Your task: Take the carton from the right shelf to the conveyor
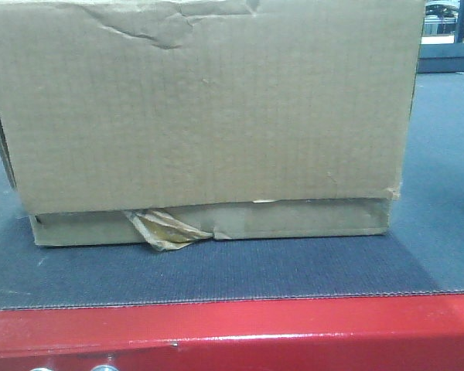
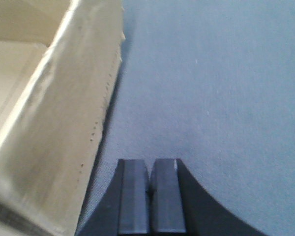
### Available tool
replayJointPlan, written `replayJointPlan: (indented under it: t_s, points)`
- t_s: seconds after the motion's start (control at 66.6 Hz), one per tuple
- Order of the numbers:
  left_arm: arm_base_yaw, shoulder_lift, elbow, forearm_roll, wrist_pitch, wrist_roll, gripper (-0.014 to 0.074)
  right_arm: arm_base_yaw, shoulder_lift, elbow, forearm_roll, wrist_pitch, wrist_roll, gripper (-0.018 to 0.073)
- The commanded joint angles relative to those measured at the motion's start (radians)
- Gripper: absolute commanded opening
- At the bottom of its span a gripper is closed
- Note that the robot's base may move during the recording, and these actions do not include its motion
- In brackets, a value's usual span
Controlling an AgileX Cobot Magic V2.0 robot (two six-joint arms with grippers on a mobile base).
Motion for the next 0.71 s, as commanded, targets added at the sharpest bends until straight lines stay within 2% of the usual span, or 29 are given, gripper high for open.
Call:
replayJointPlan:
  t_s: [0.0,0.18,0.3,0.436,0.691]
  points:
    - [0.004,-0.105,0.069,-0.006,-0.076,0.002,0.0001,-0.003,-0.094,0.093,-0.013,-0.149,-0.001,-0.0068]
    - [0.004,-0.306,0.147,-0.006,-0.083,0.002,0.0001,-0.003,-0.262,0.265,-0.013,-0.327,-0.001,-0.0068]
    - [0.004,-0.397,0.16,-0.006,-0.083,0.002,0.0001,-0.003,-0.373,0.355,-0.013,-0.397,-0.001,-0.0068]
    - [0.004,-0.439,0.16,-0.004,-0.076,0.002,0.0001,-0.003,-0.443,0.386,-0.013,-0.403,-0.001,-0.0068]
    - [0.004,-0.441,0.16,-0.004,-0.076,0.002,0.0001,-0.003,-0.441,0.386,-0.013,-0.434,-0.001,-0.0068]
